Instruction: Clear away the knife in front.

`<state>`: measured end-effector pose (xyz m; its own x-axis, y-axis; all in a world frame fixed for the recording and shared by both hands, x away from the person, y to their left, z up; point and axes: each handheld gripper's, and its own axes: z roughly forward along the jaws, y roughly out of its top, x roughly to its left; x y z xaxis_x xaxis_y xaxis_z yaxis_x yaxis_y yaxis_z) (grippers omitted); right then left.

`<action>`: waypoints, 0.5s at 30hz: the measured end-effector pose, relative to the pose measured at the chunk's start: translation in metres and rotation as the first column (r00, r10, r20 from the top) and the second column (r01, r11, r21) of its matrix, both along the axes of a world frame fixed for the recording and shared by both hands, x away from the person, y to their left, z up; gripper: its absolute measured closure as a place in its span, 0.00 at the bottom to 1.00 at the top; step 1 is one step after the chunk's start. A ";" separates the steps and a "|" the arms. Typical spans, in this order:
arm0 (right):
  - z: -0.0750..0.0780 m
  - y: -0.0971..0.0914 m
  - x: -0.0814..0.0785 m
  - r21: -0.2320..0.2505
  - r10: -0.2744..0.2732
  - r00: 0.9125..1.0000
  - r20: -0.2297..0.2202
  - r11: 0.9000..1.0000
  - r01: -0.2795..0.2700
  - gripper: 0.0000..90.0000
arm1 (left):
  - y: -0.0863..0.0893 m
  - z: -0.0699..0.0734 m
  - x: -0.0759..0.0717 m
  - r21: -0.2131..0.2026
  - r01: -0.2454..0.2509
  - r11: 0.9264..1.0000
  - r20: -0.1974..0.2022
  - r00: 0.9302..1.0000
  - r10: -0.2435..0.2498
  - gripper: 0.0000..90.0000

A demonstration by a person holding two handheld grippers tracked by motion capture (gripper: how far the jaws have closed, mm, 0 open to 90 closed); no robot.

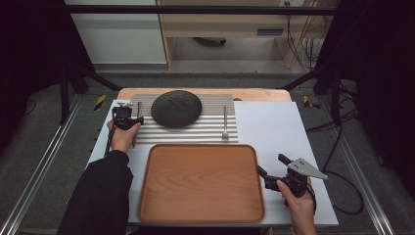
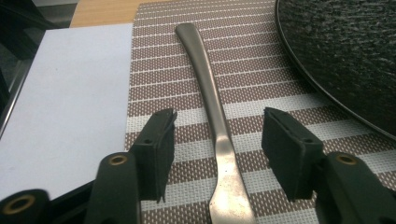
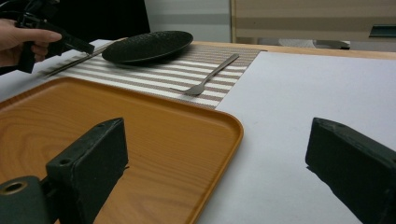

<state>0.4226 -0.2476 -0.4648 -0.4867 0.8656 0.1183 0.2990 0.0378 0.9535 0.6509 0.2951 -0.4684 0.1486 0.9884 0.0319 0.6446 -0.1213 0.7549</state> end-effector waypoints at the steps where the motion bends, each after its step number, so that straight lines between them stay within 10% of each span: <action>1: 0.000 0.000 0.000 -0.001 0.001 1.000 0.000 1.000 -0.001 0.06 | 0.000 0.000 0.000 0.002 -0.005 1.000 0.001 1.000 0.005 0.51; 15: -0.001 -0.001 0.000 0.009 0.001 1.000 -0.008 1.000 0.000 0.06 | -0.001 -0.008 0.004 -0.012 -0.006 1.000 -0.020 1.000 0.006 0.72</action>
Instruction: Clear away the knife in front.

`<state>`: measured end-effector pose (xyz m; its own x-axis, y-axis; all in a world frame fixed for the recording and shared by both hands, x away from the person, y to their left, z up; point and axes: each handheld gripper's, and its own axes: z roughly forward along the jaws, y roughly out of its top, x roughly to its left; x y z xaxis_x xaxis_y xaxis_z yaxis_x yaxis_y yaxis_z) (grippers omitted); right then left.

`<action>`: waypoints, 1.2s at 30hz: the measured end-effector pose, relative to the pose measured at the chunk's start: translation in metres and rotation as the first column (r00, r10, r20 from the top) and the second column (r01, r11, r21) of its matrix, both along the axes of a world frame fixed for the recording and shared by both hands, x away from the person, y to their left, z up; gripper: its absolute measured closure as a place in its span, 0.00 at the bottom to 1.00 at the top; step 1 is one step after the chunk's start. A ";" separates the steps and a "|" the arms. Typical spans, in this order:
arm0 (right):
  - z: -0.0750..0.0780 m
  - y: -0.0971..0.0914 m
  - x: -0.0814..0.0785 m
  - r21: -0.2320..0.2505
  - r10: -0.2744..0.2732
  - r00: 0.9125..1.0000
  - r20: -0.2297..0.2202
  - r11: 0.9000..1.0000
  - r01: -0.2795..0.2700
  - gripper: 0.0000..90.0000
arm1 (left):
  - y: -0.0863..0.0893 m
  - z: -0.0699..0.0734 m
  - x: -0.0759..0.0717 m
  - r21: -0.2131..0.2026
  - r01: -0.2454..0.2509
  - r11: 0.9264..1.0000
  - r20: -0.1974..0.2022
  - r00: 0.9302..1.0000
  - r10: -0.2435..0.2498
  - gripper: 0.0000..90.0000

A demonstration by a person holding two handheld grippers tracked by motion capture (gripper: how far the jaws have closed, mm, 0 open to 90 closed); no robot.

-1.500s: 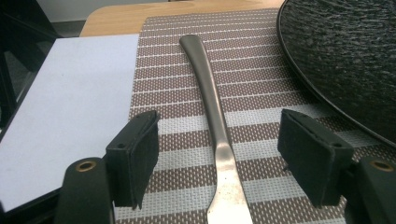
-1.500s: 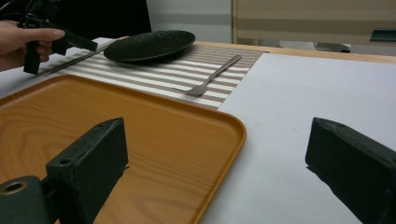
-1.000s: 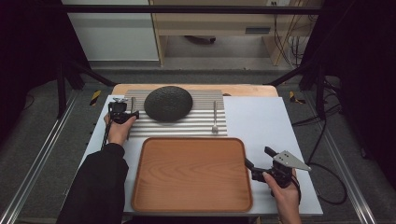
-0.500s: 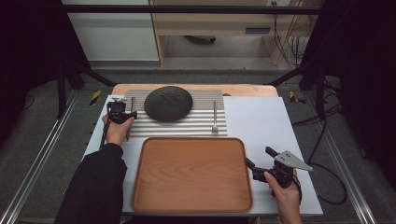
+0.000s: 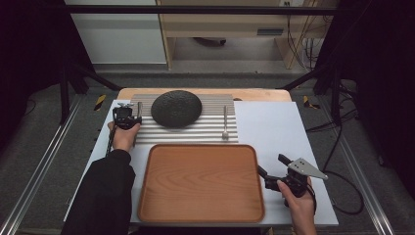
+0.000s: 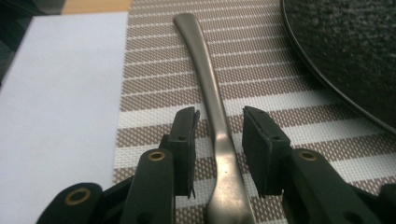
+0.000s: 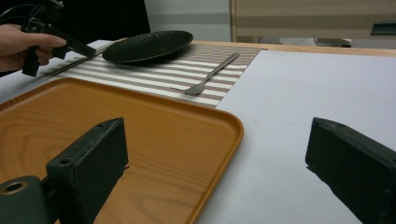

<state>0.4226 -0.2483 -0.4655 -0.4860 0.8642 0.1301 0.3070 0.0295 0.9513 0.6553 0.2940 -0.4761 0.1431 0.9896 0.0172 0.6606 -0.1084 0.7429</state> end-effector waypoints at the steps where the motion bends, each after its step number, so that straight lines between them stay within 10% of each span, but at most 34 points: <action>1: 0.000 0.000 0.000 0.001 0.000 1.000 0.001 1.000 0.000 0.06 | -0.001 0.000 0.000 0.012 0.004 1.000 0.002 1.000 -0.004 0.72; 16: 0.000 -0.001 0.000 0.004 0.007 1.000 0.000 1.000 -0.007 0.06 | -0.008 -0.001 -0.002 0.065 0.009 0.998 0.018 1.000 -0.011 0.86; 36: 0.000 0.000 0.000 -0.008 0.010 1.000 -0.005 1.000 -0.010 0.07 | -0.011 0.000 -0.020 0.013 0.018 1.000 0.000 1.000 -0.018 0.88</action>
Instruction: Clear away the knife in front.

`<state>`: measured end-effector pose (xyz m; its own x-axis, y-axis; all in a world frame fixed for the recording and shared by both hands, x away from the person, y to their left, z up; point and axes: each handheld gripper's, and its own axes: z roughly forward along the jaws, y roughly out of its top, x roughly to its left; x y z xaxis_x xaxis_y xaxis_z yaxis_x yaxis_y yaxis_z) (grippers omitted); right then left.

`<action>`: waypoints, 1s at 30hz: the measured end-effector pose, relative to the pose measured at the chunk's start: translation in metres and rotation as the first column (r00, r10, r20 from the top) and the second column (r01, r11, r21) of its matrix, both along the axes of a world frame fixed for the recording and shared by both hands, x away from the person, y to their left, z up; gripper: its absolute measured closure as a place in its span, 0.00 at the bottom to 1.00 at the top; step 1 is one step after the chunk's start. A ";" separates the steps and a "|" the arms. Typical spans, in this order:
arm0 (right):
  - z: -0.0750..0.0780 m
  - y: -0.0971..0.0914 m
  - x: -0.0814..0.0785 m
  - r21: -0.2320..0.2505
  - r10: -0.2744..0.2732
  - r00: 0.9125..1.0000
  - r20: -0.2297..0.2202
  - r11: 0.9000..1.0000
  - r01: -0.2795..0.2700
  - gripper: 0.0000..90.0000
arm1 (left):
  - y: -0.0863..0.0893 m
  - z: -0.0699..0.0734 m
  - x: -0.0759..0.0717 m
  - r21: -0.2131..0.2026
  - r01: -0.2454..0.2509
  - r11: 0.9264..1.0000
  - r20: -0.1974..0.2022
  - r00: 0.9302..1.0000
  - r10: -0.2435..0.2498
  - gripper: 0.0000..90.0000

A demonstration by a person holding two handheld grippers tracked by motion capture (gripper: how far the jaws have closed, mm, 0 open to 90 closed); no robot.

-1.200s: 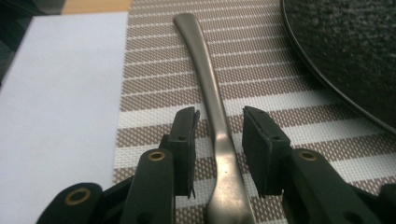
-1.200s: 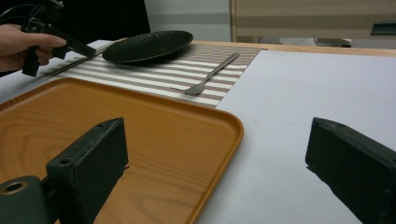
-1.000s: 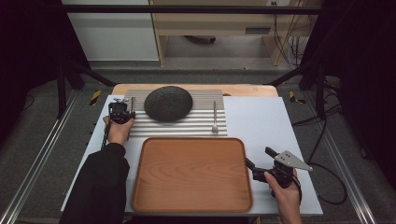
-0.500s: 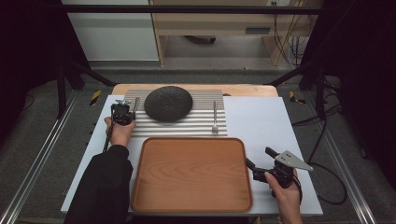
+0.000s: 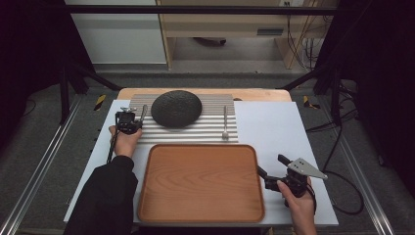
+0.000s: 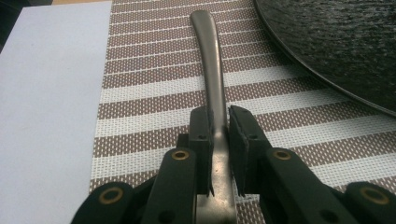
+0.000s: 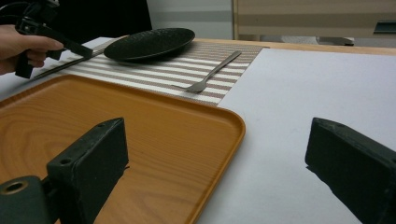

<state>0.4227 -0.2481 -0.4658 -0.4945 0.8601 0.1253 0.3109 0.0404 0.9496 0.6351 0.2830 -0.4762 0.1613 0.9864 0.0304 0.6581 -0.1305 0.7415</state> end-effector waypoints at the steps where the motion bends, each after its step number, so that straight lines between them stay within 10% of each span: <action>1: 0.000 0.000 0.000 -0.001 0.001 1.000 0.000 1.000 -0.001 0.07 | 0.000 0.000 0.000 -0.001 -0.002 1.000 0.000 1.000 0.002 0.88; 30: 0.000 0.000 0.000 0.006 0.006 1.000 -0.001 1.000 -0.006 0.07 | -0.001 0.010 -0.010 -0.027 0.029 0.999 0.018 0.999 -0.028 0.89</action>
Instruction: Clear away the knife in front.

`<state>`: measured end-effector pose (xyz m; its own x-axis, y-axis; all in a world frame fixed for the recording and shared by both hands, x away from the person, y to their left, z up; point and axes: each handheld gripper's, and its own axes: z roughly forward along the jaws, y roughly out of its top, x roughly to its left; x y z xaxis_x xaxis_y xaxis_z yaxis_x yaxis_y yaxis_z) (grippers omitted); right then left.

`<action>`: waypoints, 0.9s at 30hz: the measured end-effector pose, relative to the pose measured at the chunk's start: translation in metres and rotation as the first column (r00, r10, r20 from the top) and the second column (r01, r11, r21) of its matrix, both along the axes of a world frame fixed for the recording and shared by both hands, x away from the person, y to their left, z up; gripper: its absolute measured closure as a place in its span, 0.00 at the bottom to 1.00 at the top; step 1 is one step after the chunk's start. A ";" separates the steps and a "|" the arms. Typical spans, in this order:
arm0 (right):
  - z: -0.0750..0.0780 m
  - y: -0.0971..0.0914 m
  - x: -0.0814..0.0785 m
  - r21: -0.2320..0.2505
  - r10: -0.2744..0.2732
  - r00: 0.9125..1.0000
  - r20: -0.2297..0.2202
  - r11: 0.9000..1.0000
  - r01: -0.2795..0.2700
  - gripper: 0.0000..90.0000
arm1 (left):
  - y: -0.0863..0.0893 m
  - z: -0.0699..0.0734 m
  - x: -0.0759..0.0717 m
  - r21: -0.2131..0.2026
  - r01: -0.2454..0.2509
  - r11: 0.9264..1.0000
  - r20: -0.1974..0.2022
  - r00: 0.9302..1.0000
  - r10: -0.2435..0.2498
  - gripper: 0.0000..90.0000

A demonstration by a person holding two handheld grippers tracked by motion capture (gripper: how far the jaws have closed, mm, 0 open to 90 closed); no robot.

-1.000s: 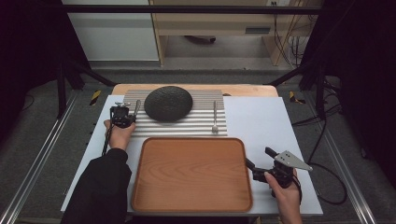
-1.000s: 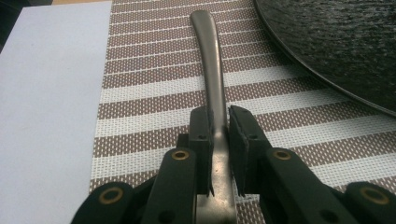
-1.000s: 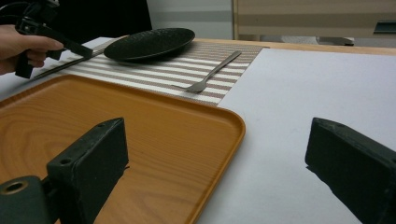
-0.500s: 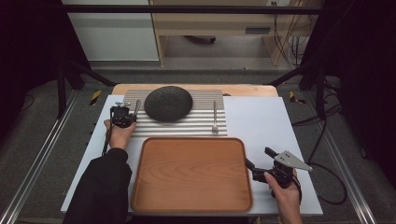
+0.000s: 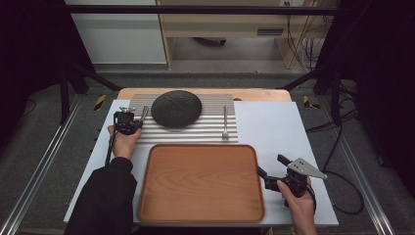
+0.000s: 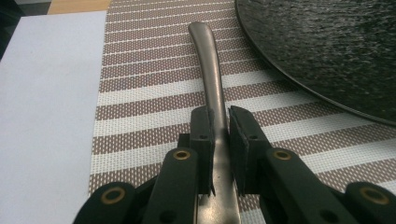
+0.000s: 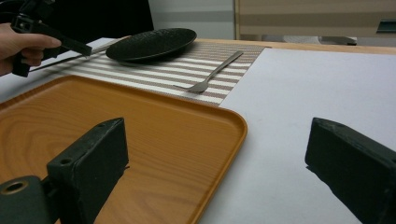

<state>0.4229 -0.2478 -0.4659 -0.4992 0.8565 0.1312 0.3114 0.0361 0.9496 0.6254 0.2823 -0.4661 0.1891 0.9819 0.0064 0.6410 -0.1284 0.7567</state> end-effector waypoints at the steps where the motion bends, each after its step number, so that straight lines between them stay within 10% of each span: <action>1: 0.000 0.000 0.000 -0.001 0.000 1.000 0.001 1.000 0.000 0.07 | 0.000 0.001 -0.001 -0.002 0.001 1.000 0.000 1.000 -0.001 0.89; 27: 0.000 0.002 0.000 0.003 0.011 1.000 -0.001 1.000 -0.011 0.07 | -0.007 0.029 -0.043 -0.053 0.055 0.997 0.098 0.994 -0.050 0.89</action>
<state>0.4233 -0.2459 -0.4656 -0.5085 0.8506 0.1341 0.3121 0.0369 0.9493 0.5821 0.2749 -0.4375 0.2418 0.9700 -0.0269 0.5579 -0.1162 0.8217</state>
